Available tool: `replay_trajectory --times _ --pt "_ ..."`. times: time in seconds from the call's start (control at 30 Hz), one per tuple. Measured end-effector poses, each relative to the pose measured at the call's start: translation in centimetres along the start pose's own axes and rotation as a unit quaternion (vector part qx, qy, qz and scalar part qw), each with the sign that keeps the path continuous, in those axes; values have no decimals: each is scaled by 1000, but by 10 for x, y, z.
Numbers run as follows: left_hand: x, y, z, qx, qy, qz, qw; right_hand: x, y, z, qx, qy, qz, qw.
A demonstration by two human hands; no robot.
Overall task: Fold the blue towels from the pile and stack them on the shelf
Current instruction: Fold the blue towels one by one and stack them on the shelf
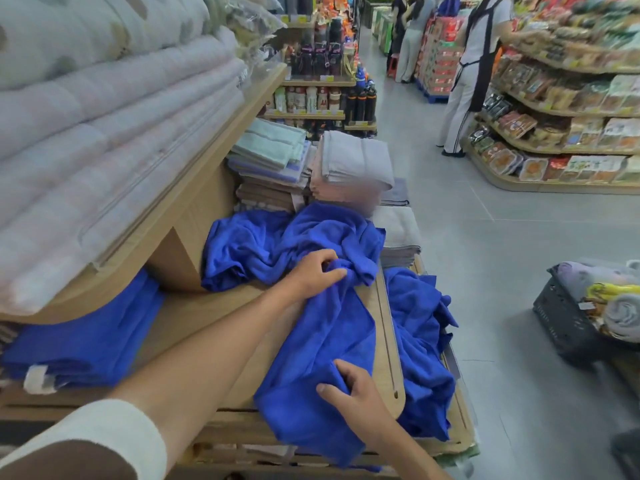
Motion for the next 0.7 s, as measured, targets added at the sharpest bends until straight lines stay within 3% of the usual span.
replay_trajectory --times 0.03,0.07,0.13,0.17,0.23,0.3,0.4,0.5,0.6,0.63,0.7 --pt "-8 1 -20 -137 66 -22 988 0 1 0 5 -8 -1 1000" --pt "-19 -5 -39 -262 135 -55 954 0 2 0 10 -14 0 1000" --pt "-51 -33 -70 -422 262 -150 855 1 4 -1 12 -19 0 1000" --pt "-71 -53 -80 -433 310 -196 823 2 5 -2 11 -17 -1 1000" --pt "-113 -91 -90 -377 340 -301 807 3 6 -2 8 -24 -8 1000" --pt "-143 -123 -82 -333 277 -390 812 4 9 -3 3 -34 -8 999" --pt "-165 -137 -83 -281 232 -414 834 5 10 -1 5 -52 -3 999" --pt "-153 -126 -93 -121 174 -365 907 6 12 0 9 -59 6 998" --pt "-141 -120 -98 6 172 -344 923 5 8 1 15 -64 3 998" --pt "-135 -111 -100 73 158 -303 937 5 7 1 17 -62 1 998" --pt "-120 -85 -98 199 130 -143 961 6 5 1 18 -55 -3 998"
Point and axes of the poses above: each hand's wrist, its own x-axis towards the middle knuckle, its own z-axis out of the palm, y = z × x, the point moved 6 cm from there along x, towards the middle knuckle
